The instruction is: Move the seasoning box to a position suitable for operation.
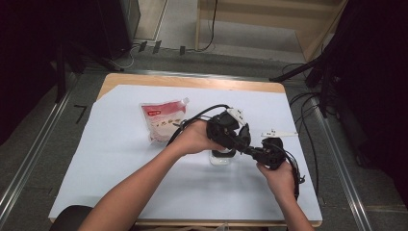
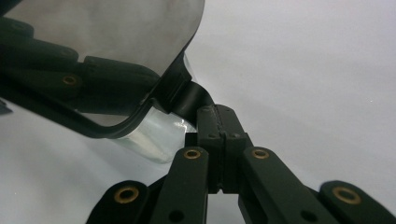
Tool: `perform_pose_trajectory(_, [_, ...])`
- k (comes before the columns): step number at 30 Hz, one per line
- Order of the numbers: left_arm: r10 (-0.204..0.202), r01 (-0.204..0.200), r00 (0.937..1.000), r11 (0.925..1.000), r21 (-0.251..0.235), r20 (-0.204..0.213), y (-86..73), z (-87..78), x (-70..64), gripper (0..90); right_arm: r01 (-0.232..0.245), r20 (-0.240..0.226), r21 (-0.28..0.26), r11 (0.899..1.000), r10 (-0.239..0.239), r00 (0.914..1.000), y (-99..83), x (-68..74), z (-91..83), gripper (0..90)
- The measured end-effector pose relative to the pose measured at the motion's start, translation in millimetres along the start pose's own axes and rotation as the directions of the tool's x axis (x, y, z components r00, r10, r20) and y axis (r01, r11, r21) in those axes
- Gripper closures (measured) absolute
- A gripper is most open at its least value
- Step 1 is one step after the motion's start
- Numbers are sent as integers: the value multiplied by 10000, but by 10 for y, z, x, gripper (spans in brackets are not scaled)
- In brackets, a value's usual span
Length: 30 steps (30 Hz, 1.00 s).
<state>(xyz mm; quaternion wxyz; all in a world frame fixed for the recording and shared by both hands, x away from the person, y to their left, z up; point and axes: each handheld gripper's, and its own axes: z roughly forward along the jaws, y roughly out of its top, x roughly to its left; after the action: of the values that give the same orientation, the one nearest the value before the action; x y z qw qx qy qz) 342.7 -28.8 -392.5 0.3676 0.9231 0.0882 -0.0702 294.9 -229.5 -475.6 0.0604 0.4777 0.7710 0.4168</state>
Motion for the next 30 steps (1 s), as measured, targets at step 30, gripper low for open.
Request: perform_pose_trajectory(30, [-2278,2208,9704,9713,-880,-803,-768,-605,-17,439,1593,-1420,-281,9868,-1617,9766,-236,660,-154,566])
